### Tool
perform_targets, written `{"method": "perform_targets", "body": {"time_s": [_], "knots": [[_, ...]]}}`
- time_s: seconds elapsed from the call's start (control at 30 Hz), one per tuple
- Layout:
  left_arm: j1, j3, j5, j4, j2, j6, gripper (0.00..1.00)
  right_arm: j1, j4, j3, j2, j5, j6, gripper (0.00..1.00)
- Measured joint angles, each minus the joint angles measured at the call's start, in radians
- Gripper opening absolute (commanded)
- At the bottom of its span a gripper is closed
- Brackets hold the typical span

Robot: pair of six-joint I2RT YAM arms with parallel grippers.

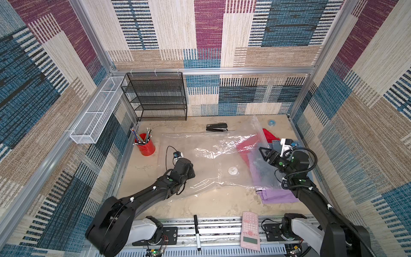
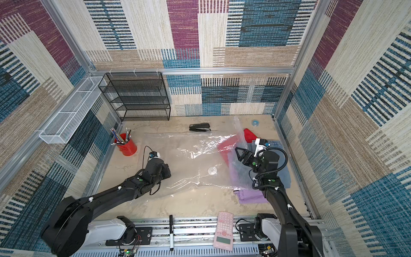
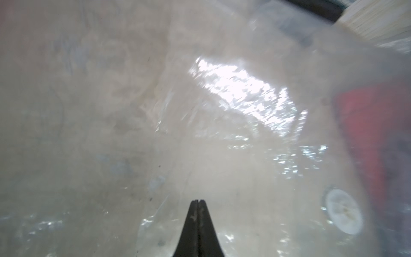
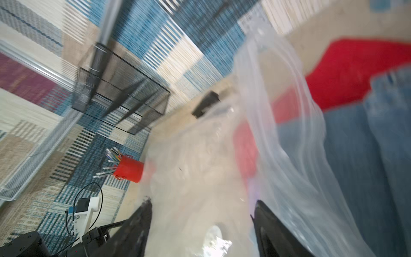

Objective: Take the trousers out of the vacuum bag
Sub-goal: Adjust the vacuum bag at the center of the board, then reset both arms

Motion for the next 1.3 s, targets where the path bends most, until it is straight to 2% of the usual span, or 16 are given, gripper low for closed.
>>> {"method": "perform_targets", "body": {"time_s": [0.13,0.27,0.43,0.57,0.67,0.73,0.83,0.93,1.07,1.23,1.3], "knots": [[0.0,0.065,-0.056,-0.046,-0.218,0.085,0.46,0.0,0.0,0.1,-0.093,-0.014,-0.029,0.77],[0.003,0.095,-0.212,-0.087,-0.409,0.218,0.72,0.001,0.022,0.137,-0.109,0.02,-0.081,0.78],[0.053,0.048,-0.447,-0.024,-0.479,0.399,0.77,0.0,0.078,0.111,-0.026,0.108,-0.126,0.79],[0.129,-0.082,-0.52,0.124,-0.415,0.561,0.77,0.0,0.149,0.063,0.016,0.17,-0.152,0.81],[0.192,-0.167,-0.508,0.246,-0.344,0.675,0.73,0.0,0.182,0.051,0.028,0.225,-0.187,0.81],[0.256,-0.204,-0.471,0.296,-0.31,0.706,0.73,0.0,0.206,0.043,0.028,0.256,-0.206,0.83],[0.356,-0.256,-0.37,0.373,-0.26,0.708,0.75,0.0,0.225,0.021,0.022,0.298,-0.232,0.84],[0.448,-0.283,-0.235,0.457,-0.127,0.697,0.78,0.0,0.233,0.002,0.018,0.329,-0.249,0.85],[0.507,-0.229,-0.106,0.533,0.065,0.68,0.81,0.0,0.24,-0.018,0.008,0.364,-0.283,0.85],[0.538,-0.201,-0.04,0.707,0.251,0.68,0.83,0.0,0.309,-0.077,0.029,0.413,-0.336,0.86],[0.552,-0.192,-0.028,0.711,0.295,0.68,0.84,0.0,0.335,-0.112,0.055,0.437,-0.354,0.86]]}}
